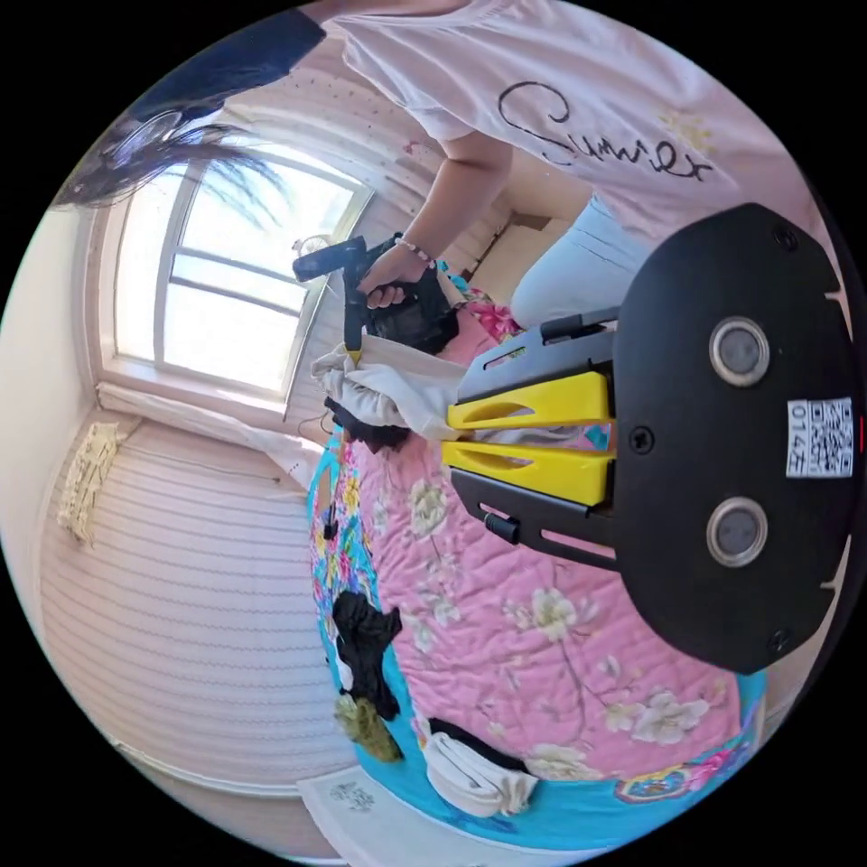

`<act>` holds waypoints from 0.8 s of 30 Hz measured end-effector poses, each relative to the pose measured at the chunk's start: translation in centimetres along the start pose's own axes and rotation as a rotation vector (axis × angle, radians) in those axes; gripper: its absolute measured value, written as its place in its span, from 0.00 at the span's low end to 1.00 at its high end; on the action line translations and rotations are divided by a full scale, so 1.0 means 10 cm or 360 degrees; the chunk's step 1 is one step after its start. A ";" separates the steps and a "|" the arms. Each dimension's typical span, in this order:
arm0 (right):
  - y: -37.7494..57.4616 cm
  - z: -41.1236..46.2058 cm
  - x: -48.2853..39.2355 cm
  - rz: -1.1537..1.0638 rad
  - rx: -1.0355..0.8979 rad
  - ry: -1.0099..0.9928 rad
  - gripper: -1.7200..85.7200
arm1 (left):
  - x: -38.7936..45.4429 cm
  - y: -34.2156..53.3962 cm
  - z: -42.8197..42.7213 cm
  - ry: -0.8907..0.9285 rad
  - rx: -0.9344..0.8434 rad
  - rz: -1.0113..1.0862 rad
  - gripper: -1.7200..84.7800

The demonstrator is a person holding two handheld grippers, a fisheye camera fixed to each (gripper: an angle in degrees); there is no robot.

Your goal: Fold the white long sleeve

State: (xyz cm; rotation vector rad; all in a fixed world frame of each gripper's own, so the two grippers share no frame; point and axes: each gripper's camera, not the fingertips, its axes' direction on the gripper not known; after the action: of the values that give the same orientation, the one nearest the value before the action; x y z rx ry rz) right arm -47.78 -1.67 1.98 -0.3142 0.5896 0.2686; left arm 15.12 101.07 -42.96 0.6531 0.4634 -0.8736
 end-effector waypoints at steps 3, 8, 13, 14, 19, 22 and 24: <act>-0.17 -0.56 0.36 0.0074 -0.0031 0.0187 0.07 | 0.08 -0.66 0.64 0.0148 0.0052 0.0171 0.02; -1.12 -0.99 1.39 0.0288 -0.0146 0.0652 0.10 | -0.20 -1.93 2.16 0.0123 0.0246 -0.0056 0.07; -1.46 -0.70 2.36 0.0637 -0.0266 0.0734 0.16 | -0.68 -2.25 2.97 0.0007 0.0015 -0.0248 0.09; -1.44 -0.63 2.37 0.0614 -0.0285 0.0687 0.16 | -0.79 -2.18 2.98 0.0006 0.0009 -0.0257 0.09; -1.17 0.06 2.02 0.0264 -0.0519 0.0693 0.16 | -1.04 -1.60 2.51 -0.0302 0.0143 -0.0025 0.10; -1.10 0.40 1.66 0.0077 -0.0533 0.0732 0.17 | -1.32 -1.14 2.05 -0.0349 0.0031 -0.0010 0.11; -1.11 0.63 1.42 -0.0026 -0.0500 0.0676 0.18 | -1.51 -0.87 1.73 -0.0392 -0.0027 -0.0053 0.13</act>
State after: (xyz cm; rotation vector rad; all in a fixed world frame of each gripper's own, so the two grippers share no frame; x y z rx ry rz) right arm -29.58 -7.39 1.07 -0.6894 0.9653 0.2805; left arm 1.38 93.35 -24.18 0.5152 0.2606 -0.9668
